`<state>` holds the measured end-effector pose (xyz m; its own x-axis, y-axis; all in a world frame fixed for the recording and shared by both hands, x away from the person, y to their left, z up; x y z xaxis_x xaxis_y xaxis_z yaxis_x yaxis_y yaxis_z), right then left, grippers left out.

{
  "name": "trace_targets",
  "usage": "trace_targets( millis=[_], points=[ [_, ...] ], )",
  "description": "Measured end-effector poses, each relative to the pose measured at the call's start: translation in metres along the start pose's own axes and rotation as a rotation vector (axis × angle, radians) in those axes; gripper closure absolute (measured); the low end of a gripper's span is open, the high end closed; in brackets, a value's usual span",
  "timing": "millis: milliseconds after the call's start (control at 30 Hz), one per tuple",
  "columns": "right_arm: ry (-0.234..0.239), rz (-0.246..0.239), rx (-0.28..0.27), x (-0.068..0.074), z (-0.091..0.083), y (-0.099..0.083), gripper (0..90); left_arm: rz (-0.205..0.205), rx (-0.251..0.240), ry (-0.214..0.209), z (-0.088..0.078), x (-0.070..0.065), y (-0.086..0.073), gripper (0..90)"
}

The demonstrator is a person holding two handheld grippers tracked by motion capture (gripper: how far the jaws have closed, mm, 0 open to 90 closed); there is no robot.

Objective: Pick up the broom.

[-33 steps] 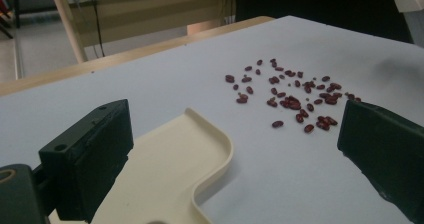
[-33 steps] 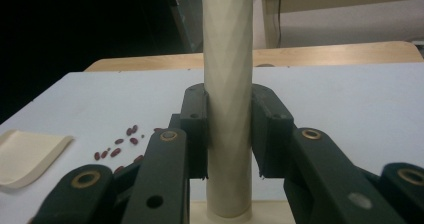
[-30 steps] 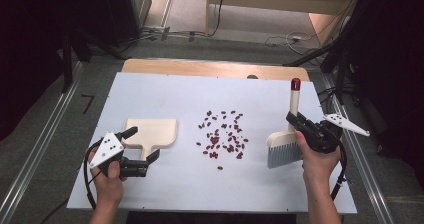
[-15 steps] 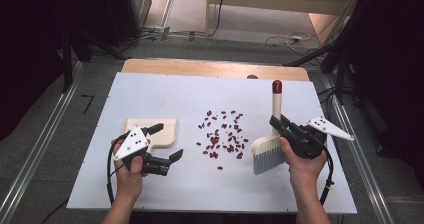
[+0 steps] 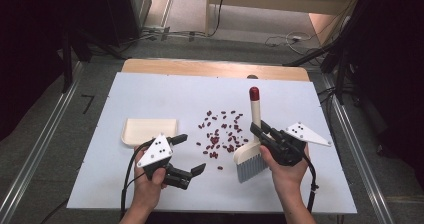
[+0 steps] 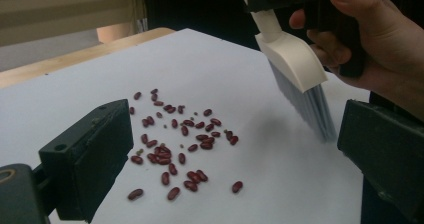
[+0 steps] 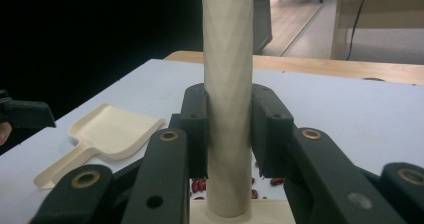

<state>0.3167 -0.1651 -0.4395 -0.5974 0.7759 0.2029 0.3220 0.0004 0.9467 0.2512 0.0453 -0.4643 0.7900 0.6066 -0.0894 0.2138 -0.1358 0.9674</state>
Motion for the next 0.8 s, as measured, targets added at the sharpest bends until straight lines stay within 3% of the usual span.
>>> trace_targets(
  millis=[167,300,567,800],
  points=[
    [0.016,-0.021,-0.002,0.016,0.005,-0.004,69.4,-0.048,0.026,-0.01,0.011,-0.011,-0.001,4.0],
    [0.028,-0.043,0.002,0.028,0.009,-0.009,69.3,-0.085,0.045,-0.043,0.019,-0.02,-0.003,4.9],
    [0.061,-0.079,-0.002,0.049,0.015,-0.014,69.3,-0.132,0.081,-0.071,0.032,-0.039,-0.004,15.4],
    [0.084,-0.094,-0.004,0.062,0.016,-0.016,69.3,-0.159,0.119,-0.06,0.041,-0.045,-0.01,31.0]
  ],
)
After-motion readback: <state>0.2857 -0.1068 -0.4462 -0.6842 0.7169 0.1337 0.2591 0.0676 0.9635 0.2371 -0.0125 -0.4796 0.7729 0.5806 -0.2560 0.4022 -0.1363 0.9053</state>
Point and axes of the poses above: each handheld gripper's, and its own axes: z roughly forward along the jaws, y roughly out of its top, x roughly to its left, the point moved 8 cm from there along z, roughly forward along the jaws, and after that the axes turned 2 degrees about -x, right-handed, at the moved point
